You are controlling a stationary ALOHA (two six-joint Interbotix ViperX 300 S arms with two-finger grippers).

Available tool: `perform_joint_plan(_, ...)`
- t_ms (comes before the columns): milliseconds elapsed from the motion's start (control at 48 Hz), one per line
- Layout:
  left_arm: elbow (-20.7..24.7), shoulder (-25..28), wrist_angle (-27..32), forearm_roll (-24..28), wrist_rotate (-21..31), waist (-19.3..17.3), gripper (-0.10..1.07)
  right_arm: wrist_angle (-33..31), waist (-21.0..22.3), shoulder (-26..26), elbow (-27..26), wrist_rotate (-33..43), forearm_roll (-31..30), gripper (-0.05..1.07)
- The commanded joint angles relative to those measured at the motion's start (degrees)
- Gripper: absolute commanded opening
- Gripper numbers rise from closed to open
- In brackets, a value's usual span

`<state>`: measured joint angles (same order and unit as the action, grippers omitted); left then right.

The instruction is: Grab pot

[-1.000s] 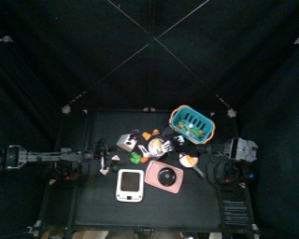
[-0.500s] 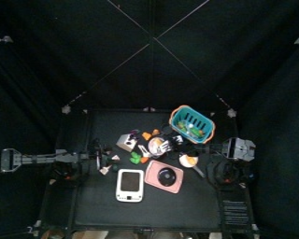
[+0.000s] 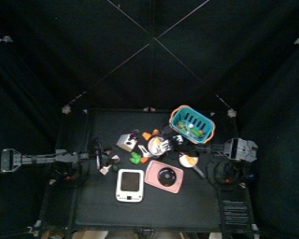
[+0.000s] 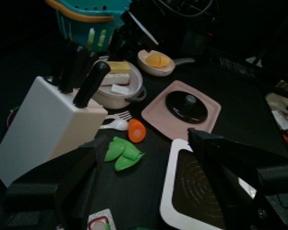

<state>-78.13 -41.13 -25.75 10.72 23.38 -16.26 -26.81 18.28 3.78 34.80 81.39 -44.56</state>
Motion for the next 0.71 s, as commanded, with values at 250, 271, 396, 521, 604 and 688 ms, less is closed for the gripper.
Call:
perform_joint_plan(250,0.7,0.09,-0.26,-0.09,-0.09,-0.09,1.04,0.44,-0.44,-4.48,-1.76,0.09,0.0,0.36)
perform_joint_plan(271,0.62,0.18,-0.26,-0.09,-0.09,-0.18,1.04,0.53,-0.44,-4.66,-1.76,0.09,0.09,0.35)
perform_joint_plan(396,0.62,0.09,-0.26,-0.09,-0.09,-0.09,1.04,0.62,-0.62,-5.71,-1.58,0.18,0.0,0.36)
perform_joint_plan(521,0.62,0.18,-0.26,-0.09,-0.09,-0.18,1.04,0.62,-0.7,-5.71,-1.49,0.18,0.0,0.36)
perform_joint_plan(604,0.62,0.18,-0.26,-0.09,-0.09,-0.09,1.04,0.62,-0.79,-5.71,-1.58,0.18,0.0,0.36)
perform_joint_plan(688,0.7,0.09,-0.26,-0.09,-0.09,-0.09,1.04,0.7,-0.97,-5.71,-1.58,0.18,0.09,0.36)
